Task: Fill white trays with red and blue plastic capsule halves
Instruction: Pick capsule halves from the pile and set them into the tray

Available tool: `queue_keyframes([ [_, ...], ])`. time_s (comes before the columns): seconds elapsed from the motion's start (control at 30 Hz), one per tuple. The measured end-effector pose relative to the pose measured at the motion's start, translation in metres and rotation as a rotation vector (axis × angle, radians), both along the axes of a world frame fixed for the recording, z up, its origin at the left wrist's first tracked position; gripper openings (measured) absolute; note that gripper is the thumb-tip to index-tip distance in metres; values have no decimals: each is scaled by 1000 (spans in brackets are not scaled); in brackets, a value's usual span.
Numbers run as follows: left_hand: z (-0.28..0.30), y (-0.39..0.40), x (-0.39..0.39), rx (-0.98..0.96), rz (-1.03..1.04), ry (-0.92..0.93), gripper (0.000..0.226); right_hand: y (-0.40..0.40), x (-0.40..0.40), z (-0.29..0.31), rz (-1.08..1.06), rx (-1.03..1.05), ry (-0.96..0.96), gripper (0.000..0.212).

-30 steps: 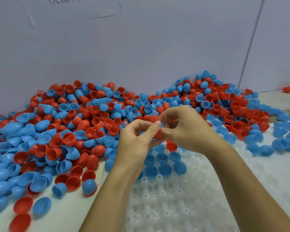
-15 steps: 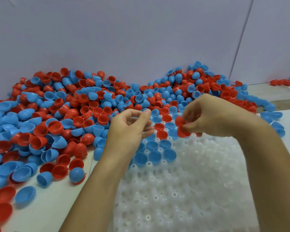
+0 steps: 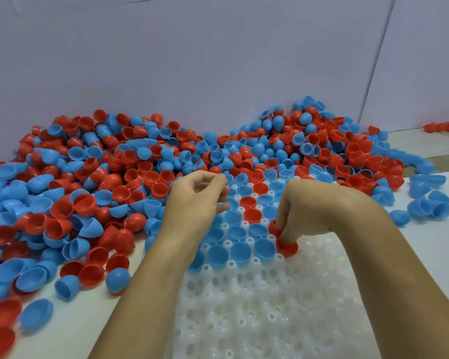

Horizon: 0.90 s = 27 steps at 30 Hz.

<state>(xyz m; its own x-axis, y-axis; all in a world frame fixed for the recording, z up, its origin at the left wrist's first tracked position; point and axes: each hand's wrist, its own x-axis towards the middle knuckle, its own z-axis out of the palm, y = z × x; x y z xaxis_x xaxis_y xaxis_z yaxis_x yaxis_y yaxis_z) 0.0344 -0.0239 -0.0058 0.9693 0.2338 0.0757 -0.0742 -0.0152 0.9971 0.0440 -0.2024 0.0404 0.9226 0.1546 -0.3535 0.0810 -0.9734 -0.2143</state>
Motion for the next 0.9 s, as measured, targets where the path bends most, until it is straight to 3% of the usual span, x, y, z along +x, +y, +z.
queue_keyframes([
  [0.27, -4, 20, 6, 179, 104, -26, 17, 3, -2, 5, 17, -89, 78, 27],
  [0.43, 5, 19, -1, 548, 111, -95, 15, -4, -2, 9, 82, -45, 115, 21],
  [0.53, 12, 8, 1, 747, -32, -120, 25, -18, 0, 10, 92, 80, 74, 21],
  [0.7, 27, -17, 29, 1121, -267, -9, 42, -24, 13, 0, 12, 322, -185, 28],
  [0.8, 28, -30, 47, 1245, -428, 98, 59, -22, 17, -10, -25, 334, -238, 29],
  [0.9, 22, -39, 61, 1320, -532, 126, 61, -22, 20, -17, -50, 293, -221, 21],
])
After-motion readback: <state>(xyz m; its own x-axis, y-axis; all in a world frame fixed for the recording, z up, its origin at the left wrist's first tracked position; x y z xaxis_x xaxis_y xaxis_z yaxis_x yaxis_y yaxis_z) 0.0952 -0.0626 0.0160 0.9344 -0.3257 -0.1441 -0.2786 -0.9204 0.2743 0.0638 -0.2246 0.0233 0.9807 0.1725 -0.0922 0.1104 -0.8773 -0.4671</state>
